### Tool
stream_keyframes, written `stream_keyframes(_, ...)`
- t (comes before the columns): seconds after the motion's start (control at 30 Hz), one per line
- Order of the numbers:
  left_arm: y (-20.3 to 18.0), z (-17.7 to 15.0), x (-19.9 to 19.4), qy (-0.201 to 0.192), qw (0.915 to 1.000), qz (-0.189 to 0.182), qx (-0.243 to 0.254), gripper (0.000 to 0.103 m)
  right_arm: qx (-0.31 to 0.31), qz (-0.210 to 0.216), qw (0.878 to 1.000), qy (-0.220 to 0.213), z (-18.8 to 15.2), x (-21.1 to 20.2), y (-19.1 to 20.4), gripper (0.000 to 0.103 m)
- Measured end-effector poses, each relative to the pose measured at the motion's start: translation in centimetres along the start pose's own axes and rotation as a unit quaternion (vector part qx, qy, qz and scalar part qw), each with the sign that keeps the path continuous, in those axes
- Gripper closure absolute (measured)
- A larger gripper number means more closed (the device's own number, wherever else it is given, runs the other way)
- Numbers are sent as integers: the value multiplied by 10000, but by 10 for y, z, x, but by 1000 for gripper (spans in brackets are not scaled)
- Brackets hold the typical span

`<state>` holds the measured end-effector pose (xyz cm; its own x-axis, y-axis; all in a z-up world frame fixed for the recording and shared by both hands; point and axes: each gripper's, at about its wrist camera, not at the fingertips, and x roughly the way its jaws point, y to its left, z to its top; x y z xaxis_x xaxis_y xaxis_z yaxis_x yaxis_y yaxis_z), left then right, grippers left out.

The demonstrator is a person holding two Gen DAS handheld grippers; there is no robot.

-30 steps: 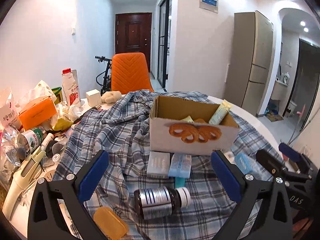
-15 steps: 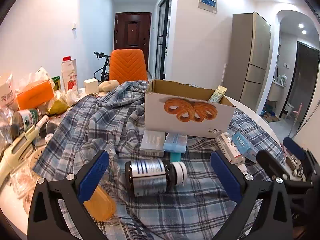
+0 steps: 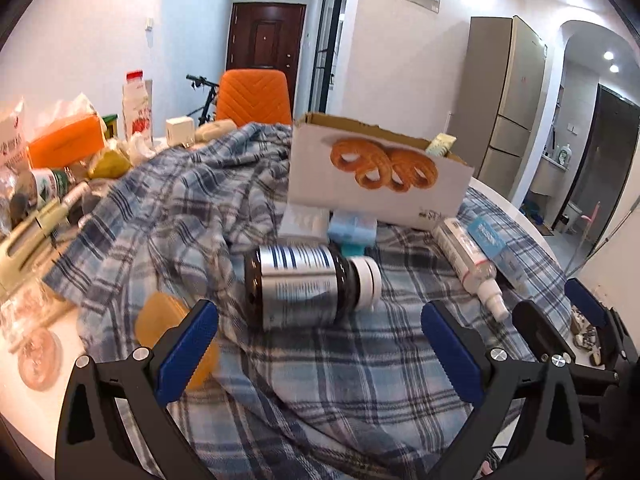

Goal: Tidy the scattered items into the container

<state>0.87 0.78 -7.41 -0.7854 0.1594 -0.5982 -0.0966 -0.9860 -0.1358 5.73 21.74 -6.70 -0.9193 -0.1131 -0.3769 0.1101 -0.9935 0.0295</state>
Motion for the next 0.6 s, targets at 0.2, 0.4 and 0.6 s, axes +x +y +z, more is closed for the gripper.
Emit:
stream_keyframes(0.2,2,-6,4,103,9999,-28,-57,0,6,-9,10000,83,-6,1,-1,1)
stream_keyframes(0.4,1,-7,5,72,9999,-86,-35,0,101,14,9998,142,-7,4,-3,1)
stream_keyframes(0.6,1,-4,-3,-17,10000,28,-32,0,244,44,9997,69,-5,0,-7,1)
